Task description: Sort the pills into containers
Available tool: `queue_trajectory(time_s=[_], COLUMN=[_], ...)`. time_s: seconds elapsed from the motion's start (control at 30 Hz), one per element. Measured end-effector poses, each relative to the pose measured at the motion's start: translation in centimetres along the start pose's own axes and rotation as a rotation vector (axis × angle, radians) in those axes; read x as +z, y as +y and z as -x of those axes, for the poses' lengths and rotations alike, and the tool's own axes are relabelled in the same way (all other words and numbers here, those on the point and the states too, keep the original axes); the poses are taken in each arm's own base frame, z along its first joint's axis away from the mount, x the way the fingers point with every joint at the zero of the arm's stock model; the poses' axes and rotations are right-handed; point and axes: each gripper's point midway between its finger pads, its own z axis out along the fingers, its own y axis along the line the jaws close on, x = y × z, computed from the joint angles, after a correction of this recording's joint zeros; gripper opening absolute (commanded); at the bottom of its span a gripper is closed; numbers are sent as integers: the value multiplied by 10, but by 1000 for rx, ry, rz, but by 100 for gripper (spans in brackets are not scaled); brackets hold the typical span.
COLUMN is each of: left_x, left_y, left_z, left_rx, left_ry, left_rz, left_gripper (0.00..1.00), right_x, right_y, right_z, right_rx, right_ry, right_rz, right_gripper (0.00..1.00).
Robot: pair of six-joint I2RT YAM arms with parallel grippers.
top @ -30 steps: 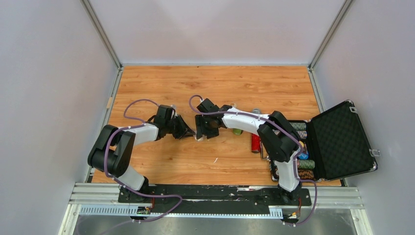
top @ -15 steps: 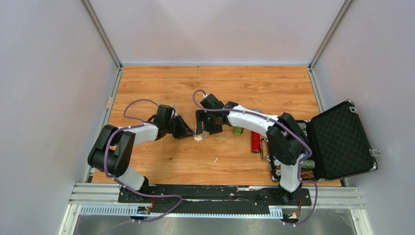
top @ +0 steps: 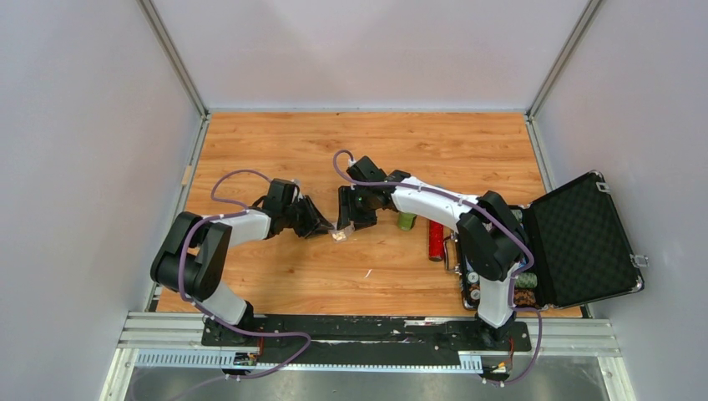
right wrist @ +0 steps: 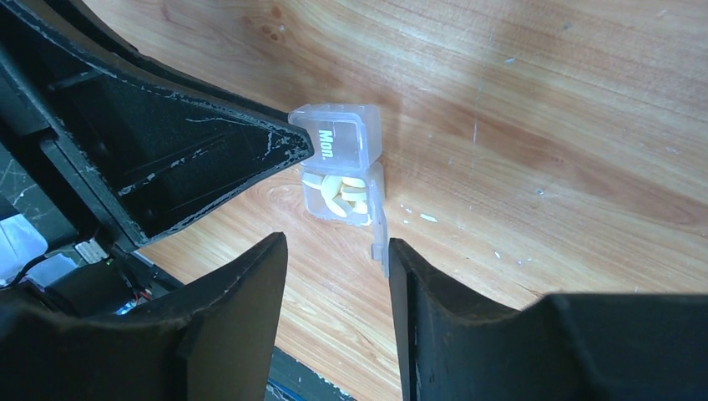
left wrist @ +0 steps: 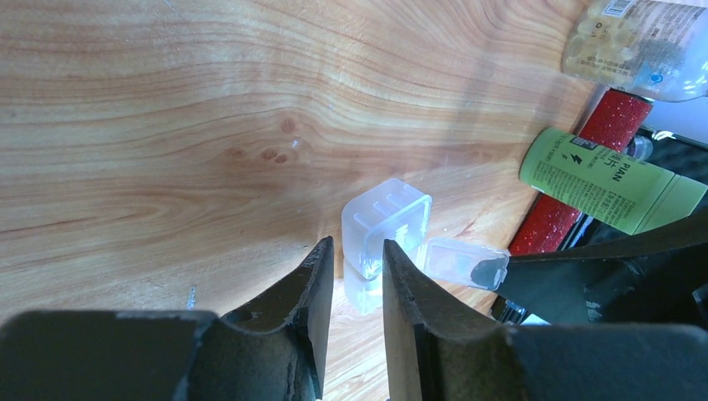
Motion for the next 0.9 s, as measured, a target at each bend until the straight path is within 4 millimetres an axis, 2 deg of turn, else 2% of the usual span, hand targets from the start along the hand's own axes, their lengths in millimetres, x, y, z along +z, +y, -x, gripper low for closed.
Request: queue_trajectory(time_s=[0.3,0.5,0.77,0.9], left_x=[1,2,3,3], left_y=[1,0,-1,-1], left_z=[0,0,0,0], left_rx=[-6,-16,-25,-26], left_ry=[2,3,3,4], left_rz=[2,-3,-7,-8], left_gripper=[39,40,40,39], right_x=[-2,-2,1,3], right_y=[4,14,14,12], right_z=[-1,0,-7,-9], right_rx=[8,4,26,46], right_ry=[19,30,71,86], right_rz=[35,111,203,236], right_gripper=[41,40,23,28])
